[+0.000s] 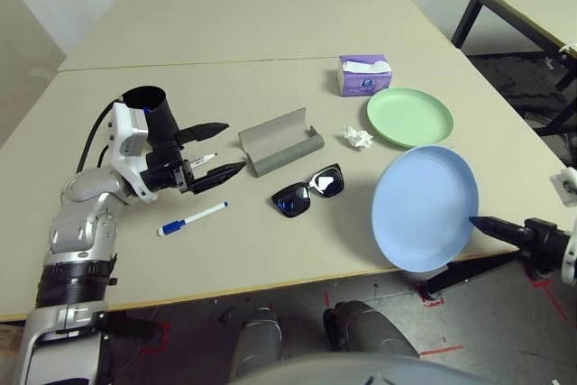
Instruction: Organize and tidy the items on the table.
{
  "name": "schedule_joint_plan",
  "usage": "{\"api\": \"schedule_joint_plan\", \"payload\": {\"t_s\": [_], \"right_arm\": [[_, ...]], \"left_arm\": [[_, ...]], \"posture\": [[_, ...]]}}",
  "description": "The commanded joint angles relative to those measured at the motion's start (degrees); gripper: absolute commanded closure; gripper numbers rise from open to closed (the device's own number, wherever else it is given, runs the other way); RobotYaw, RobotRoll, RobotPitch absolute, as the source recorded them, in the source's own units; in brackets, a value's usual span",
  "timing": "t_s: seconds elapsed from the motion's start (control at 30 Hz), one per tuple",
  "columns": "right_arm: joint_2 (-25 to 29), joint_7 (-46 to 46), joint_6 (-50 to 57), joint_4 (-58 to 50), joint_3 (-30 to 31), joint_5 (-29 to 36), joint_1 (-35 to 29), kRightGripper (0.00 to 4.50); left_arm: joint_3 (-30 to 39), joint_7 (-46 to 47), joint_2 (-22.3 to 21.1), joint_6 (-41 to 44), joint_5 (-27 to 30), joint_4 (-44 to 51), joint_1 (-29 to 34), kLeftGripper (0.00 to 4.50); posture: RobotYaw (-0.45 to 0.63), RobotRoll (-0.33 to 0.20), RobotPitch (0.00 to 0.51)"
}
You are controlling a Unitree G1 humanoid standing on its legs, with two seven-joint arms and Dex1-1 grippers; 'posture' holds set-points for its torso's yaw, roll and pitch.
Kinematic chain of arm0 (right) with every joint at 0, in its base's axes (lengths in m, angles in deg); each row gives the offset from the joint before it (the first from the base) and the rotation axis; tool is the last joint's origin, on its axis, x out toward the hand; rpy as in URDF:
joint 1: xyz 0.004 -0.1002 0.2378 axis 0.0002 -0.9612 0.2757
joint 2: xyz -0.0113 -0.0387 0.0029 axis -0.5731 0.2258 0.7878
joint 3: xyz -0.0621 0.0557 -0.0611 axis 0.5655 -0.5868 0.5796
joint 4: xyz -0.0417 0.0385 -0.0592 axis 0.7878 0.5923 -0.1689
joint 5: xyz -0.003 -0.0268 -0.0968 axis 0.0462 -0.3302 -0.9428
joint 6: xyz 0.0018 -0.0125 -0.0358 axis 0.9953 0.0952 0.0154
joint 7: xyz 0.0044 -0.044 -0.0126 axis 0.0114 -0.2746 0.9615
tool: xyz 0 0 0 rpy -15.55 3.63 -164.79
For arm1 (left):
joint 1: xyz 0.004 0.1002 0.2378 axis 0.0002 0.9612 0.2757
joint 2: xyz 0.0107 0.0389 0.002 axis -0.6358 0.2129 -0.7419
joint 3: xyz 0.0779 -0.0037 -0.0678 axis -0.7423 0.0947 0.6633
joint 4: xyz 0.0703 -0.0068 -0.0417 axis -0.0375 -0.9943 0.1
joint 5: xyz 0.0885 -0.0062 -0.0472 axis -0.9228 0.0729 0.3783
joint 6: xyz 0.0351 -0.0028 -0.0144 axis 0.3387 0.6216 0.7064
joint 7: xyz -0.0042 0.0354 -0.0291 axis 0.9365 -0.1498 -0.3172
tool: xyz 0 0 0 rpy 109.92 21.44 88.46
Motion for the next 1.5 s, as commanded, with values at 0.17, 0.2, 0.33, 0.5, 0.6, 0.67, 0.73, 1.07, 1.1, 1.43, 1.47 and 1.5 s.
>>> {"api": "schedule_joint_plan", "payload": {"t_s": [0.17,0.2,0.33,0.5,0.6,0.67,0.73,1.07,1.1,1.43,1.47,1.5], "right_arm": [[7.9,4.0,7.8,5.9,6.7,0.8,13.0,4.47],[8.6,4.6,8.4,6.8,7.7,0.6,14.8,4.47],[8.7,4.8,8.8,12.6,11.8,-1.4,25.9,4.47],[7.1,3.7,3.5,23.4,18.8,-9.3,36.9,4.47],[4.7,2.6,0.8,32.9,22.0,-14.5,44.8,4.47],[3.0,2.6,-0.5,39.0,23.5,-17.2,49.7,4.47],[1.6,3.0,-2.3,44.9,25.1,-20.2,54.3,4.47],[-4.7,1.1,-15.3,70.7,27.2,-33.1,69.8,4.47],[-5.1,-0.1,-16.5,72.7,26.4,-33.7,70.7,4.47],[-8.2,-11.4,-26.6,81.9,19.4,-36.5,74.4,4.47],[-8.3,-12.2,-27.2,82.2,18.8,-36.6,74.5,4.47],[-8.5,-13.2,-28.1,82.6,18.0,-36.7,74.7,4.47]], "left_arm": [[-0.6,-0.1,0.6,-1.0,-0.9,-0.5,1.2,0.0],[-0.6,0.0,0.7,-1.0,-1.0,-0.4,1.4,0.0],[-0.7,0.6,1.1,-1.2,-1.0,1.0,3.0,0.0],[-0.6,1.5,1.6,-1.1,-0.8,2.0,4.3,0.0],[-0.7,1.9,1.8,-1.2,-0.8,2.4,4.7,0.0],[-0.8,2.0,1.9,-1.3,-0.8,2.3,4.8,0.0],[-0.9,2.0,1.9,-1.7,-1.0,2.3,5.0,0.0],[-0.1,0.7,1.6,-3.4,-0.8,2.2,8.3,0.0],[0.0,0.8,1.8,-3.6,-0.8,2.1,8.5,0.0],[-0.3,1.2,1.9,-4.3,-1.0,3.1,10.5,0.0],[-0.4,1.3,1.9,-4.3,-0.9,3.3,10.6,0.0],[-0.4,1.5,1.9,-4.1,-0.9,3.9,10.7,0.0]], "posture": [[-0.11,0.0,0.098],[-0.11,0.0,0.099],[-0.1,0.0,0.101],[-0.09,0.0,0.101],[-0.09,0.0,0.103],[-0.09,0.0,0.104],[-0.08,0.0,0.106],[-0.07,0.0,0.116],[-0.06,0.0,0.118],[-0.05,0.0,0.125],[-0.05,0.0,0.124],[-0.05,0.0,0.123]]}}
